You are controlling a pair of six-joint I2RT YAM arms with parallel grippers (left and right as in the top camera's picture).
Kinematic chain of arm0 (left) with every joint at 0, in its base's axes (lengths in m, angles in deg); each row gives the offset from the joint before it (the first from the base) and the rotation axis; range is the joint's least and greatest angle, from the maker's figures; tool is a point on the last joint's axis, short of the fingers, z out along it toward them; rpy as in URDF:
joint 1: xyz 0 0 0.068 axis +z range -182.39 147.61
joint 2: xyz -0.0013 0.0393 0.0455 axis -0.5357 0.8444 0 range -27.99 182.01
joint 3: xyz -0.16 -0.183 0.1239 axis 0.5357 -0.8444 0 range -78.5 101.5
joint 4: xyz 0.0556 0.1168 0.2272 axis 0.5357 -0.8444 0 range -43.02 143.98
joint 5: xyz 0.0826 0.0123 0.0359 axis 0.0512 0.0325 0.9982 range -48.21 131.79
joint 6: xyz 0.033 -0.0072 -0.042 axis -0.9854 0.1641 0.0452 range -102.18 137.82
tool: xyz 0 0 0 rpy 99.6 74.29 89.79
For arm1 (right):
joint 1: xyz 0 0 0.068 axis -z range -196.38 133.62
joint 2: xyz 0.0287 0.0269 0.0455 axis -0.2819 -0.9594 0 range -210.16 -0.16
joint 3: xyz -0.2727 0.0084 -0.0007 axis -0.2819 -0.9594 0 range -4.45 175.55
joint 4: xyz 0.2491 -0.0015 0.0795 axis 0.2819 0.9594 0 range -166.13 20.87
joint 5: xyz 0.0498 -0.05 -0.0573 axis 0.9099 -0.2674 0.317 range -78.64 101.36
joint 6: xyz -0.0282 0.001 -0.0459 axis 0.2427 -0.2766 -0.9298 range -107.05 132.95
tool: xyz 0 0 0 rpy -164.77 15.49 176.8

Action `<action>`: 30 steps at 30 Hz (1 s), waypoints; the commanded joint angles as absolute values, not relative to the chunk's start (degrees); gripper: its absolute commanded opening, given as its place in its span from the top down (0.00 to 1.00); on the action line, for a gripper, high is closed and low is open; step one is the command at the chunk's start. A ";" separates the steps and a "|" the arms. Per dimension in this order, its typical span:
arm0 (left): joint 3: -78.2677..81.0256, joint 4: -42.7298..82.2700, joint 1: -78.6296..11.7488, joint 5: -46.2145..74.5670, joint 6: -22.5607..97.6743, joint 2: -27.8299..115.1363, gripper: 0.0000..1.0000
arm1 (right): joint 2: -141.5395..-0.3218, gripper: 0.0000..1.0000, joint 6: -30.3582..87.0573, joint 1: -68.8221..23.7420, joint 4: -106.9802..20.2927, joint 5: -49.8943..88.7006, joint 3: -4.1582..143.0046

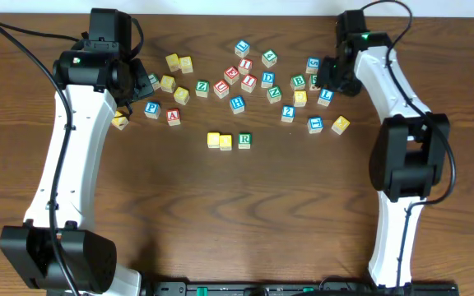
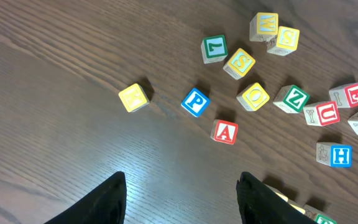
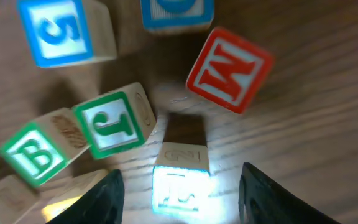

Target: Spell out CORL

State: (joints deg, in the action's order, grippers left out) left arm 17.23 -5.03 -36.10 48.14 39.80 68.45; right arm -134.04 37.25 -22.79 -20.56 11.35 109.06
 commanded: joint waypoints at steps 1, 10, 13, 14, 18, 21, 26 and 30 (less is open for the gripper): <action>17.29 -5.38 -35.94 48.51 38.60 68.19 0.44 | -135.20 0.46 36.48 -23.40 -20.65 10.87 109.83; 17.29 -5.38 -35.94 48.51 38.60 68.19 0.44 | -135.29 0.53 36.74 -23.51 -21.45 9.97 109.15; 17.29 -5.35 -35.94 48.51 38.60 68.19 0.44 | -135.29 0.55 36.70 -23.62 -21.61 9.95 108.45; 17.29 -5.35 -35.94 48.51 38.60 68.19 0.44 | -135.29 0.55 36.72 -23.60 -21.74 9.97 107.73; 17.29 -5.35 -35.94 48.51 38.60 68.19 0.44 | -135.29 0.57 36.72 -23.60 -22.79 10.02 105.52; 17.29 -5.35 -35.94 48.51 38.60 68.19 0.44 | -135.29 0.61 36.68 -23.60 -23.55 9.97 104.60; 17.29 -5.35 -35.94 48.51 38.60 68.21 0.44 | -135.29 0.67 36.39 -23.60 -24.73 9.99 104.60; 17.29 -5.35 -35.94 48.51 38.60 68.21 0.44 | -135.27 0.75 33.40 -23.56 -25.85 10.02 104.67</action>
